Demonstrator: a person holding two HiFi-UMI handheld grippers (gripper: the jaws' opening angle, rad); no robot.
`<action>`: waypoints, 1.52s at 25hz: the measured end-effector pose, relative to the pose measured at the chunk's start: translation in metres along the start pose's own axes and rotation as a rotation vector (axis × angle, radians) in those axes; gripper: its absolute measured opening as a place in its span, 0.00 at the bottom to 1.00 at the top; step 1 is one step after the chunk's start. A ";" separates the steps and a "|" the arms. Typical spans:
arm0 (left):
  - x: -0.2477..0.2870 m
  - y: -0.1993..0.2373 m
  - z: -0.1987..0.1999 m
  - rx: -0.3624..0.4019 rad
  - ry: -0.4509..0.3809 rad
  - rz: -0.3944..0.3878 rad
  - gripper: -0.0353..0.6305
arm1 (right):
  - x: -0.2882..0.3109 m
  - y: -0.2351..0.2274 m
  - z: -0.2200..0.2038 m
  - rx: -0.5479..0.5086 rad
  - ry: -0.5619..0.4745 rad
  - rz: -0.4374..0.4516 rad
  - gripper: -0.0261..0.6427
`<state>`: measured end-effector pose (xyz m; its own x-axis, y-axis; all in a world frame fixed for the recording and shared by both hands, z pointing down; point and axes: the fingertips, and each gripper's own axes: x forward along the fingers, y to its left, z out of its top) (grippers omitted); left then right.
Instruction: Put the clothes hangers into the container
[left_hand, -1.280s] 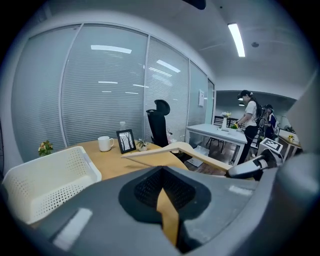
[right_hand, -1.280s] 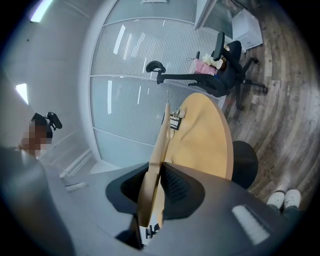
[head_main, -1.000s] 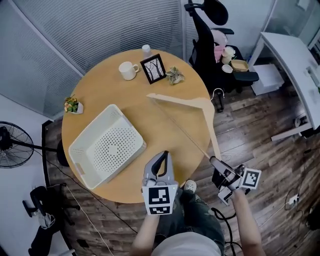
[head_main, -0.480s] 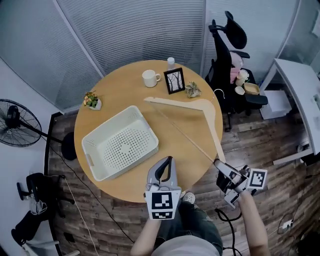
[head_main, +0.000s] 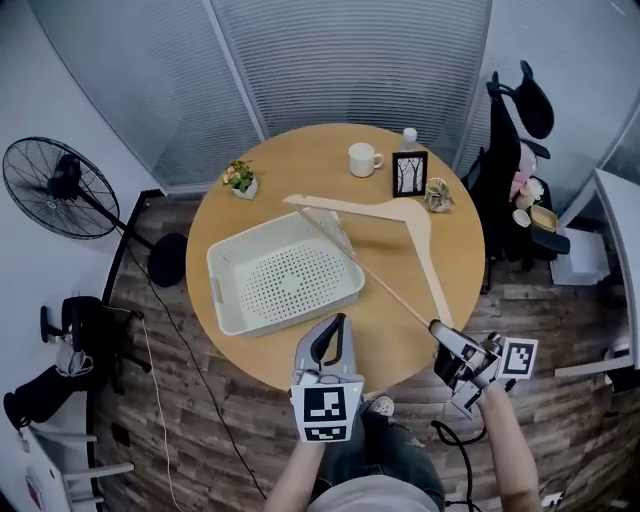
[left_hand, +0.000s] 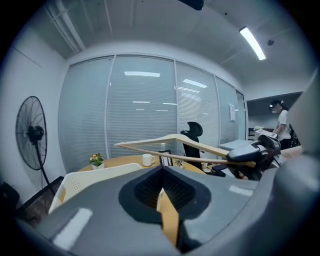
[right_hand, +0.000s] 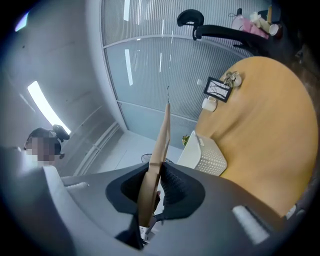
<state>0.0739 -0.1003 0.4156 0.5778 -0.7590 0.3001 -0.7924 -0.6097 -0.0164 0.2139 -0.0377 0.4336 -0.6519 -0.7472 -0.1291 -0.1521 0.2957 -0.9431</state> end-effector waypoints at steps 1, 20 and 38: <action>-0.004 0.008 0.000 -0.007 -0.002 0.023 0.05 | 0.008 0.001 -0.002 0.004 0.020 0.009 0.16; -0.055 0.119 -0.007 -0.080 -0.019 0.255 0.05 | 0.104 -0.014 -0.053 0.082 0.288 0.012 0.16; -0.052 0.155 -0.007 -0.103 -0.021 0.297 0.05 | 0.134 -0.051 -0.057 0.102 0.392 -0.124 0.16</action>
<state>-0.0803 -0.1540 0.4044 0.3211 -0.9057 0.2767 -0.9422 -0.3350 -0.0031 0.0921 -0.1187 0.4816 -0.8695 -0.4848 0.0948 -0.1855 0.1427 -0.9722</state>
